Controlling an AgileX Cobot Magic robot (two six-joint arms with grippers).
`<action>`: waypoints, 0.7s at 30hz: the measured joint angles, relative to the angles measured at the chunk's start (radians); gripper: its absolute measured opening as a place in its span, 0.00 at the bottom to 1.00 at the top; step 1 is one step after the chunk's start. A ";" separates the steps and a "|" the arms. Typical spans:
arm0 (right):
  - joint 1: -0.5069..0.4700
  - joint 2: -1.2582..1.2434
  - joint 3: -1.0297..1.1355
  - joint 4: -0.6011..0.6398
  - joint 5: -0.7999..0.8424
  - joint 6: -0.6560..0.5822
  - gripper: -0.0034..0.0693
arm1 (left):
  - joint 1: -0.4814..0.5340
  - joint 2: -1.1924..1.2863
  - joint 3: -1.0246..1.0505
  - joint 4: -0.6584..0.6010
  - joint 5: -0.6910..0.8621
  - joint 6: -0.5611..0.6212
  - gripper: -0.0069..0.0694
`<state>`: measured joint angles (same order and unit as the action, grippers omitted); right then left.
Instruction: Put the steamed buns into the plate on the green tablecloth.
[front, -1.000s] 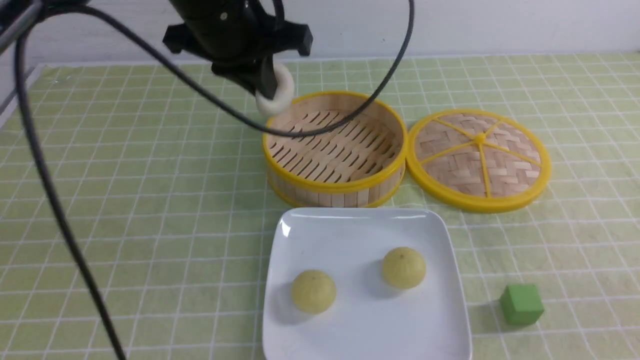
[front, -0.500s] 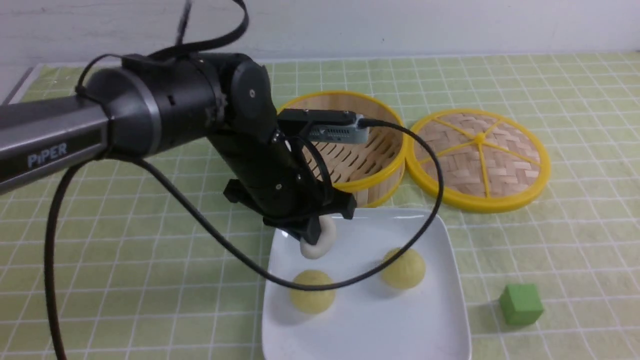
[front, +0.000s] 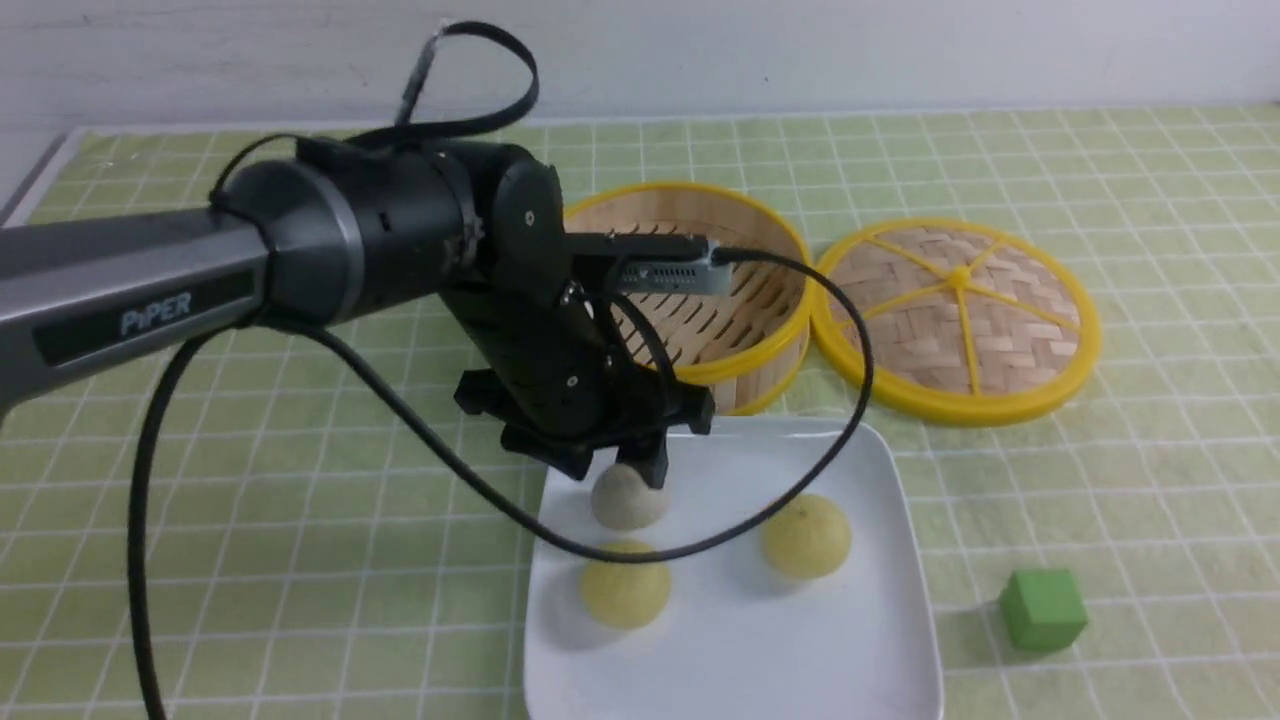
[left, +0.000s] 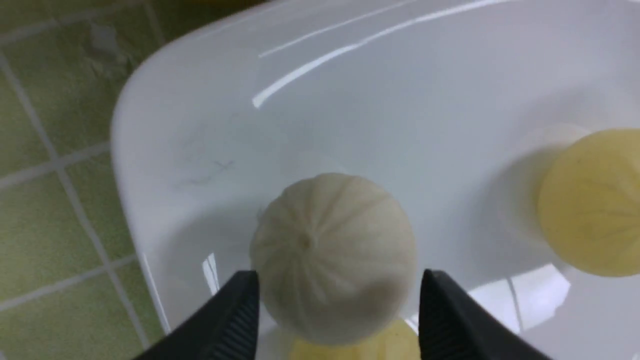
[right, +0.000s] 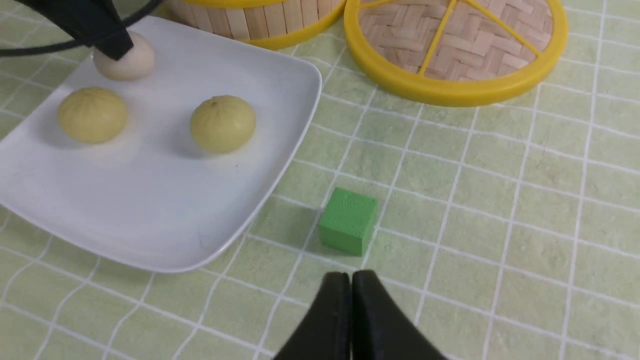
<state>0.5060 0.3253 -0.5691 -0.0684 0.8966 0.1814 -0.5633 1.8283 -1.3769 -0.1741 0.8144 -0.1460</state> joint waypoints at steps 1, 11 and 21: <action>0.000 -0.009 -0.019 0.000 0.038 0.000 0.03 | 0.000 -0.014 -0.007 0.004 0.001 -0.003 0.77; 0.000 -0.142 0.031 0.068 -0.014 0.000 0.03 | 0.000 -0.058 -0.030 0.019 0.073 -0.006 0.68; 0.000 -0.140 0.283 0.076 -0.433 -0.001 0.03 | 0.001 -0.064 -0.030 0.025 0.094 0.011 0.13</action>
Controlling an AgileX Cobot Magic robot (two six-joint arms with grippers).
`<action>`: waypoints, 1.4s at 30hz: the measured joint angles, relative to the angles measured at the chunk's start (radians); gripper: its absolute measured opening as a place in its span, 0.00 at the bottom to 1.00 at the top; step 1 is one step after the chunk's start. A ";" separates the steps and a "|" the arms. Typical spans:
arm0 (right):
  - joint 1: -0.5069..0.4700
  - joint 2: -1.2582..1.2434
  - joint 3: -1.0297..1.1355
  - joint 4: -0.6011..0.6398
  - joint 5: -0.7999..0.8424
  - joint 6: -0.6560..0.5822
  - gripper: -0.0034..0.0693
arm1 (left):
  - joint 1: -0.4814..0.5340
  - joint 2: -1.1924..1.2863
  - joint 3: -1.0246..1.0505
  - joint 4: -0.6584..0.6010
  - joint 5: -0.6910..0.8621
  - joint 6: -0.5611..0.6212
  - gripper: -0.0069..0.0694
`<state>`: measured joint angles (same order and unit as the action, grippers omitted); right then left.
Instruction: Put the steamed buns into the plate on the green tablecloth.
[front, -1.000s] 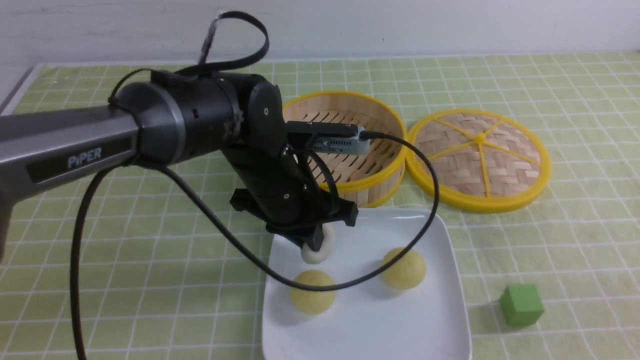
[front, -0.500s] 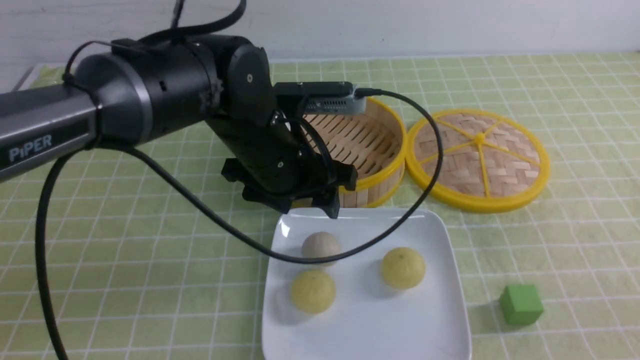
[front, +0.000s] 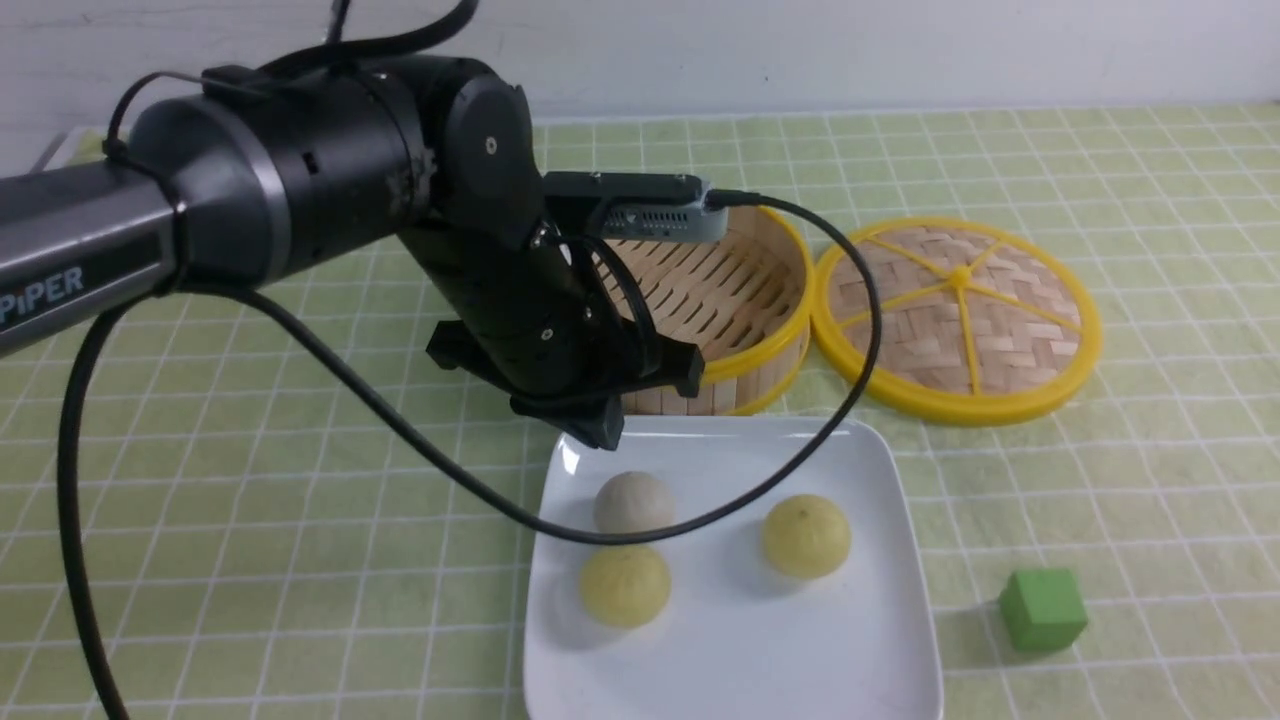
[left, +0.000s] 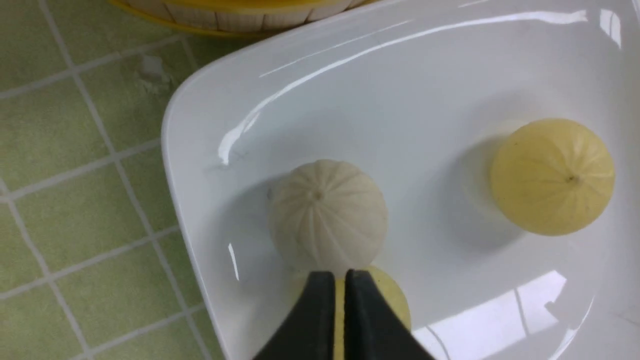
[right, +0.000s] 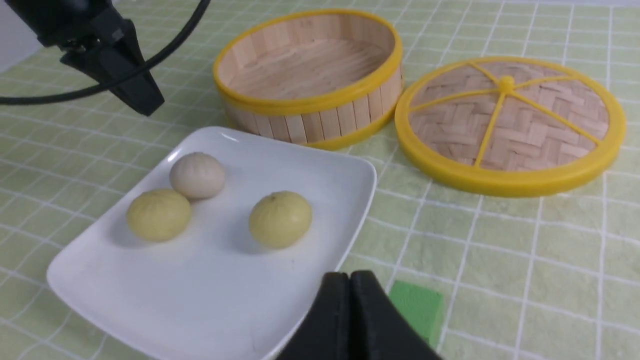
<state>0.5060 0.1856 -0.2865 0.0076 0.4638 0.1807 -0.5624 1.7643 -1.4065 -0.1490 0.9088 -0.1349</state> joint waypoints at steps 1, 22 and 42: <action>0.000 0.000 0.013 0.001 -0.021 0.000 0.04 | 0.000 0.000 0.000 0.000 0.000 0.003 0.10; 0.000 0.000 0.033 0.002 -0.107 0.000 0.05 | 0.000 -0.002 0.000 0.000 0.001 0.006 0.09; -0.217 -0.154 0.236 -0.030 -0.114 0.000 0.07 | 0.000 -0.158 0.000 0.132 0.029 0.006 0.09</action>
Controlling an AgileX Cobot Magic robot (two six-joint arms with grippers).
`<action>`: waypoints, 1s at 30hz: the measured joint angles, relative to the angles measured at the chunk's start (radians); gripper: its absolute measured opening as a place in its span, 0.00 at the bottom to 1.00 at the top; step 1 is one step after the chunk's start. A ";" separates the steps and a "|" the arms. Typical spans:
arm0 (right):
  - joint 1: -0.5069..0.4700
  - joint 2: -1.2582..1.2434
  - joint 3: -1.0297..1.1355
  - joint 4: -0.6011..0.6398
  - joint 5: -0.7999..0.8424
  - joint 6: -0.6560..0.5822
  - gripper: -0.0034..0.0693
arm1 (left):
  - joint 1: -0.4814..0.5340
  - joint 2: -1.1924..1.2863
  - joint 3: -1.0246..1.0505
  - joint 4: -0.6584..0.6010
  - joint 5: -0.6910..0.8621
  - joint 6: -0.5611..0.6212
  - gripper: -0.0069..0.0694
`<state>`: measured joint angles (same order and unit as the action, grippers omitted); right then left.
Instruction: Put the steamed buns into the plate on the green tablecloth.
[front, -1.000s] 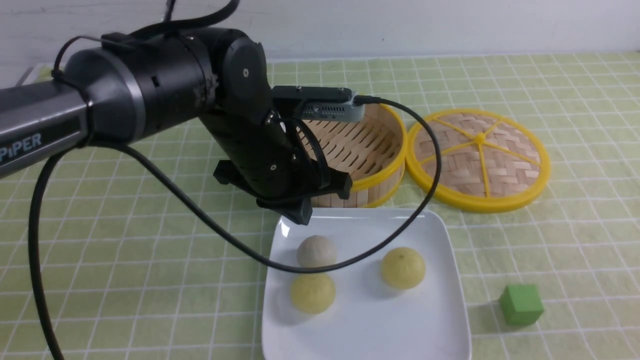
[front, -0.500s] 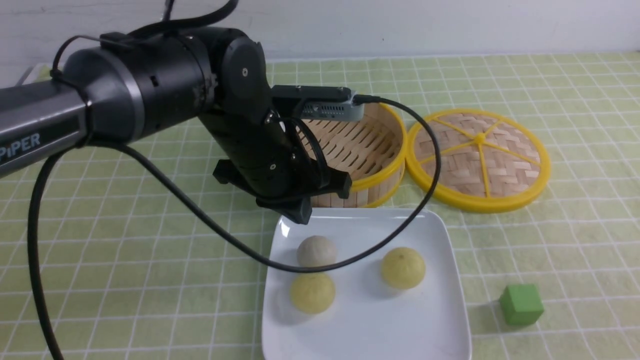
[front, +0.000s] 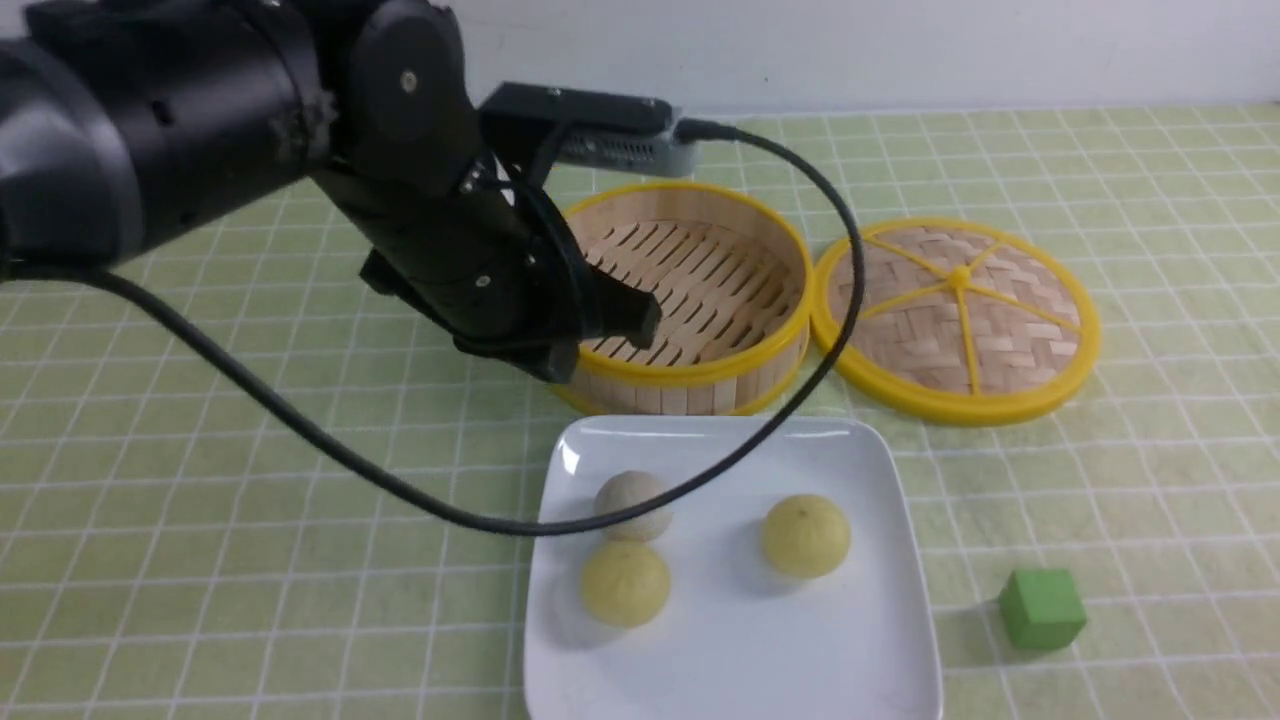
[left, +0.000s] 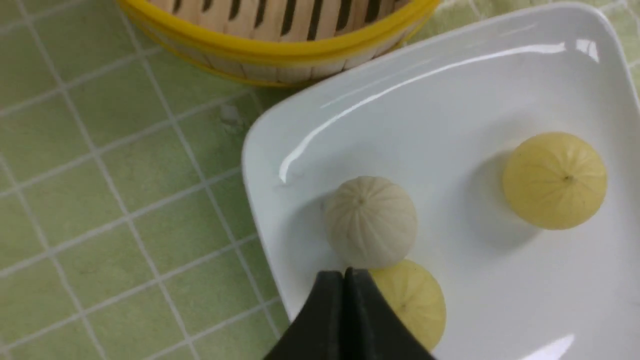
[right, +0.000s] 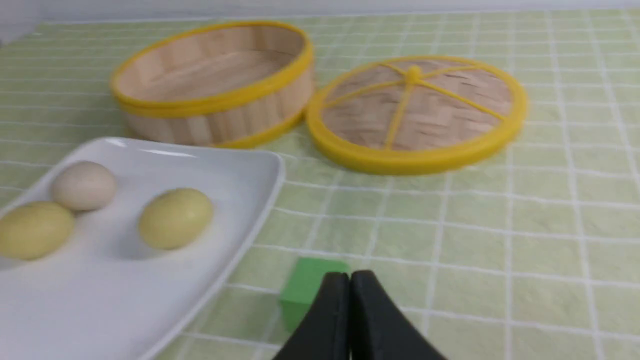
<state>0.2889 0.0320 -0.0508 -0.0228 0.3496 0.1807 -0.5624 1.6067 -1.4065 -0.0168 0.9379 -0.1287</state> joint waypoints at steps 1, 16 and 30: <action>-0.070 -0.025 0.041 -0.007 0.000 0.000 0.07 | 0.000 -0.045 0.000 0.028 0.018 0.000 0.09; -0.222 -0.044 0.073 -0.016 0.041 0.000 0.09 | 0.000 -0.461 0.148 0.227 0.137 -0.076 0.09; -0.222 -0.044 0.073 -0.016 0.041 0.000 0.12 | 0.000 -0.953 0.860 0.137 -0.431 -0.237 0.09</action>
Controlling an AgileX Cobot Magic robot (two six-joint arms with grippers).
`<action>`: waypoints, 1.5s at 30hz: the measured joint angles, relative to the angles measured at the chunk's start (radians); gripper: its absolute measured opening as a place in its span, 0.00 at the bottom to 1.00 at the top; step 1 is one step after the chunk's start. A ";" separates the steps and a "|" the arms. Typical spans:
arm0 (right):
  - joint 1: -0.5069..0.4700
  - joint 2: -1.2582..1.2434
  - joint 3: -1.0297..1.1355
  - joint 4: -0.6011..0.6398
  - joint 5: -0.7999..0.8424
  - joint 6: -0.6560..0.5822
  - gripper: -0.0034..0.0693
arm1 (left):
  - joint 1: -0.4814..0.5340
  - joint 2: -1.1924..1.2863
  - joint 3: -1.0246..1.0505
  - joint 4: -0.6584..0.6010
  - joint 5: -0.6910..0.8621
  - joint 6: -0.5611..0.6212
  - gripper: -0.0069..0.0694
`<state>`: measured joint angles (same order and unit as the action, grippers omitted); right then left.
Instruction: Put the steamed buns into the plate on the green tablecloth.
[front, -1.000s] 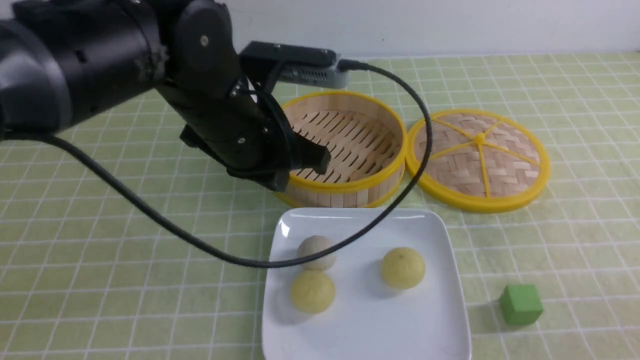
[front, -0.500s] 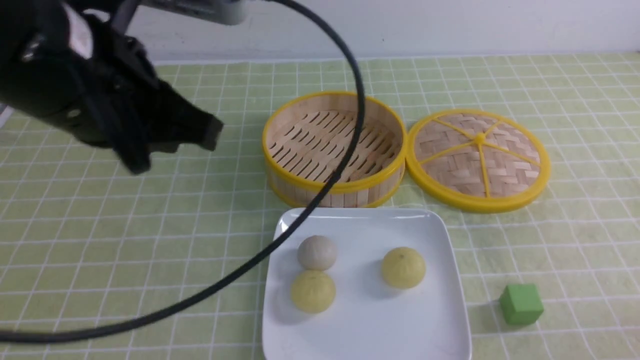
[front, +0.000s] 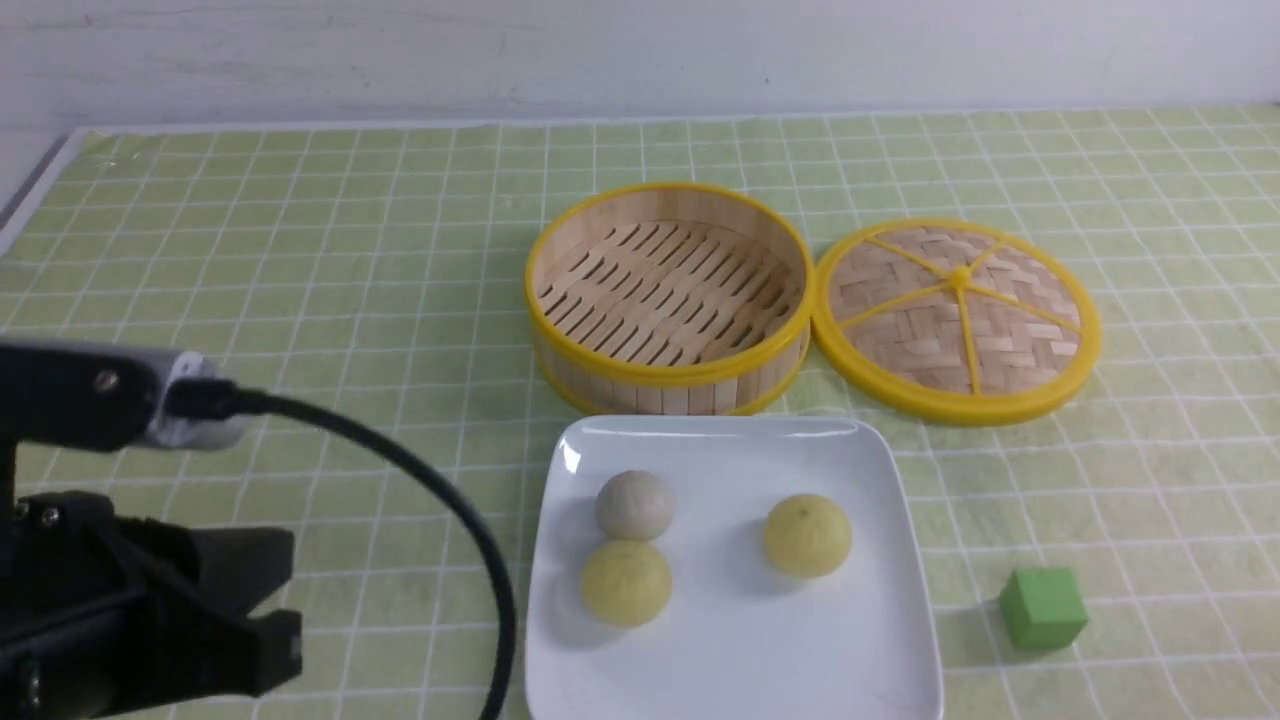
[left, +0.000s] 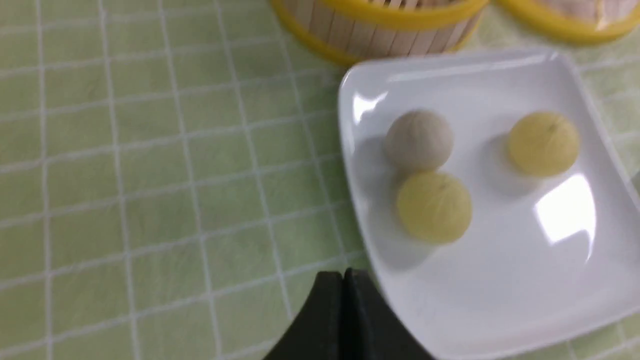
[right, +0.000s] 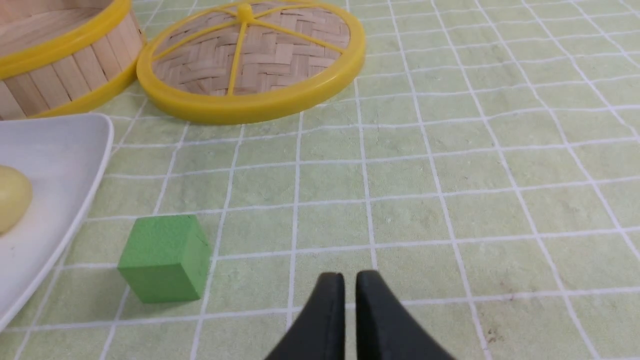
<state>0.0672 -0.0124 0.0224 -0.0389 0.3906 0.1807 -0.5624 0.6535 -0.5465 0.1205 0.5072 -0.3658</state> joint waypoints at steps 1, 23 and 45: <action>0.000 0.000 0.000 0.000 0.000 0.000 0.13 | 0.000 -0.017 0.028 -0.001 -0.089 -0.002 0.09; 0.000 0.000 0.000 0.000 0.001 0.000 0.17 | 0.000 -0.043 0.108 0.006 -0.260 -0.004 0.12; 0.000 0.000 -0.001 0.000 0.004 0.000 0.21 | 0.361 -0.478 0.459 0.100 -0.177 0.004 0.14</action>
<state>0.0672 -0.0124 0.0215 -0.0389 0.3942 0.1807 -0.2011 0.1759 -0.0874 0.2202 0.3303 -0.3617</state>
